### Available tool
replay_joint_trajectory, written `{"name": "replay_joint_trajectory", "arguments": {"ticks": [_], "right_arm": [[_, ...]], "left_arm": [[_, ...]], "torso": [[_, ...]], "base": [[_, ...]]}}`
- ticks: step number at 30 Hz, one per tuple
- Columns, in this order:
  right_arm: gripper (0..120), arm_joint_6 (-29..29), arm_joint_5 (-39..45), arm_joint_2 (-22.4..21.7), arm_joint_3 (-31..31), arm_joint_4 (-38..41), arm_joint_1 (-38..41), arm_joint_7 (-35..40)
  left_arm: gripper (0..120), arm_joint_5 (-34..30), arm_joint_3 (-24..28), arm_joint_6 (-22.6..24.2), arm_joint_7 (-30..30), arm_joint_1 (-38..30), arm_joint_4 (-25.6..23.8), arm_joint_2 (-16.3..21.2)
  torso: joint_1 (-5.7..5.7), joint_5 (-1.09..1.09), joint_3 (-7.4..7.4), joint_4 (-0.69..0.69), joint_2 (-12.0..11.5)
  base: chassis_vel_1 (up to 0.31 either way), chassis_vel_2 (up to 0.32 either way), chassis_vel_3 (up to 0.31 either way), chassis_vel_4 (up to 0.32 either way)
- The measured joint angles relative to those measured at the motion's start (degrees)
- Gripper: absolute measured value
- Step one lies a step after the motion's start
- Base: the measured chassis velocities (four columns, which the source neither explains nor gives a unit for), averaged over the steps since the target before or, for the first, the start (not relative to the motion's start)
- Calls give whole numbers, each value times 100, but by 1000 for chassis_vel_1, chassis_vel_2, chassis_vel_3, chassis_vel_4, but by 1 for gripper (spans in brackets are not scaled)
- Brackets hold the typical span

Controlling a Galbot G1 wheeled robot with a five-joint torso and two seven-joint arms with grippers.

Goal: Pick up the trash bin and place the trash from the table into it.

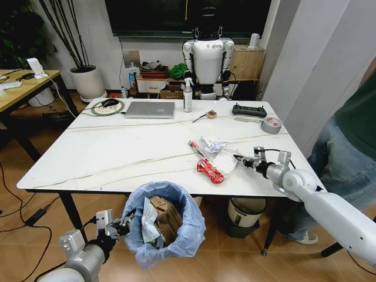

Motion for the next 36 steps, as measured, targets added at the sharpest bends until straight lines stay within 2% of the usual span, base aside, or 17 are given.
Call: {"name": "replay_joint_trajectory", "arguments": {"ticks": [7,15,17,19,25,32,36], "right_arm": [[0,57,-143,-236,321,-4,-125,-93],[0,93,-147,-528,1151,347,-564,-100],[0,115,-127,-705,1513,623,-853,-100],[0,120,-122,-754,1609,712,-940,-98],[0,192,-2,-1169,2425,1860,-1574,-42],[0,326,113,-1345,2507,2674,-1597,20],[0,452,175,-1401,2220,3305,-1482,128]], "left_arm": [[2,25,74,7,-1,47,-28,76],[2,41,236,13,-4,40,-34,227],[2,31,291,14,-12,-5,-38,298],[2,23,306,15,-14,-18,-38,314],[2,-85,452,25,-24,-140,-37,372],[2,-73,494,29,20,-128,-81,326],[2,-96,510,34,41,-149,-126,299]], "torso": [[0,0,0,0,0],[0,0,0,-1,0],[0,0,0,0,0],[0,0,0,-1,0],[0,-1,-1,-2,0],[0,-2,0,0,0],[0,-1,0,0,0]], "base": [[0,0,0,0],[0,0,0,0],[0,0,0,0],[0,0,0,0],[0,0,0,0],[0,0,0,0],[0,0,0,0]]}}
